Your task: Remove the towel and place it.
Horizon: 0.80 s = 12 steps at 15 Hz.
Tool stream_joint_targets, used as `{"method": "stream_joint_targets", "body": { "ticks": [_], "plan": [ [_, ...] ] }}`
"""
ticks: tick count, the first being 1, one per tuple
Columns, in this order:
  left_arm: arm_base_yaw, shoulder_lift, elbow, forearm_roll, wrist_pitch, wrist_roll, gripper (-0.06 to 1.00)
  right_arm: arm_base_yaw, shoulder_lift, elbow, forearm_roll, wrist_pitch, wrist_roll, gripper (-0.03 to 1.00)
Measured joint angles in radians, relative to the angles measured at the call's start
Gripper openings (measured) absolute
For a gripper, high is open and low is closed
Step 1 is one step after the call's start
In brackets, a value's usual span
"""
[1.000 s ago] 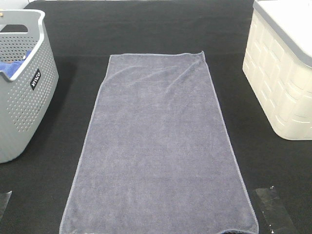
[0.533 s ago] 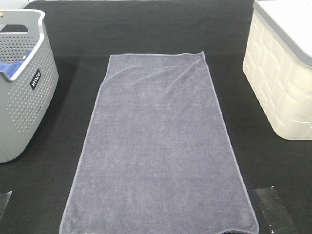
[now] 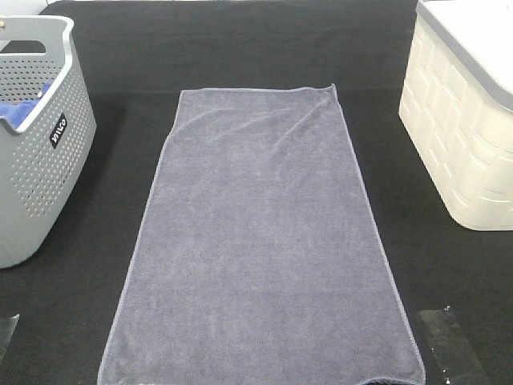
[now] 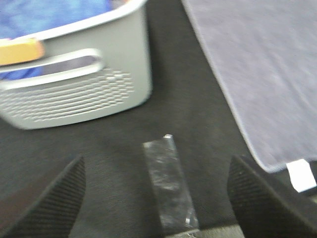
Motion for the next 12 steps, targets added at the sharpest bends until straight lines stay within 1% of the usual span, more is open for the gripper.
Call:
{"method": "stream_joint_targets", "body": {
  "ticks": [1,2,3,5,6,7,12],
  "plan": [
    [0.000,0.000,0.000,0.000,0.000,0.000,0.75,0.000,0.000,0.000,0.000,0.000,0.000,0.76],
    [0.113,-0.029,0.000,0.000,0.000,0.000,0.75,-0.091,0.000,0.000,0.000,0.000,0.000,0.76],
    [0.176,-0.059,0.000,0.000,-0.001,0.000,0.75,-0.143,-0.002,0.000,0.000,0.000,0.000,0.76],
    [0.269,-0.138,0.000,0.002,-0.002,0.000,0.75,-0.192,-0.039,0.000,0.000,-0.001,0.000,0.76],
    [0.291,-0.160,0.000,0.002,-0.002,0.000,0.75,-0.199,-0.072,0.000,0.000,-0.001,0.000,0.76],
    [0.296,-0.162,0.000,0.002,-0.002,0.000,0.75,-0.200,-0.096,0.000,0.004,-0.001,0.000,0.76],
    [0.296,-0.162,0.000,0.002,-0.002,0.000,0.75,-0.200,-0.103,0.000,0.008,-0.001,0.000,0.76]
  ]
}}
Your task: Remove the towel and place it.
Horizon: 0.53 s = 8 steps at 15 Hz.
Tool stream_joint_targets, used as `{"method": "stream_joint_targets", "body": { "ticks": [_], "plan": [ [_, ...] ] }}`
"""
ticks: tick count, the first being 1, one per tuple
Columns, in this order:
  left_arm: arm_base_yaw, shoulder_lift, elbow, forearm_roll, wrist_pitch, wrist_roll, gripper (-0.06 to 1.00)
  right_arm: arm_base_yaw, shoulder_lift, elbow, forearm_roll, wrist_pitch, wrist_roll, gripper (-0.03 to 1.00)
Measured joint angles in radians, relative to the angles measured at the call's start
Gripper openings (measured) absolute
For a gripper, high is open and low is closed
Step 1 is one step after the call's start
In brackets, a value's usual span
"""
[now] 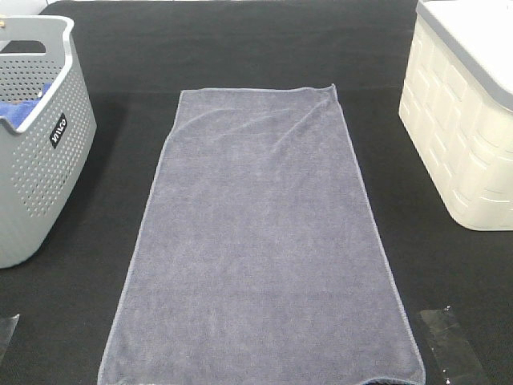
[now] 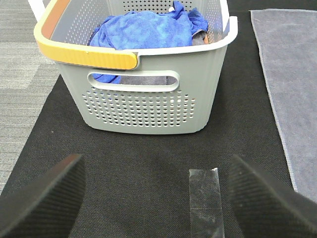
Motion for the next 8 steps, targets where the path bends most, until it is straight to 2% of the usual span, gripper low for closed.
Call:
{"method": "stream_joint_targets", "body": {
  "ticks": [3,8],
  "plan": [
    [-0.029,0.000,0.000,0.001,0.000,0.000,0.75,0.000,0.000,0.000,0.000,0.000,0.000,0.76],
    [-0.030,0.000,0.000,0.007,0.000,0.000,0.75,0.000,0.000,0.000,0.002,0.000,0.000,0.76]
  ]
}}
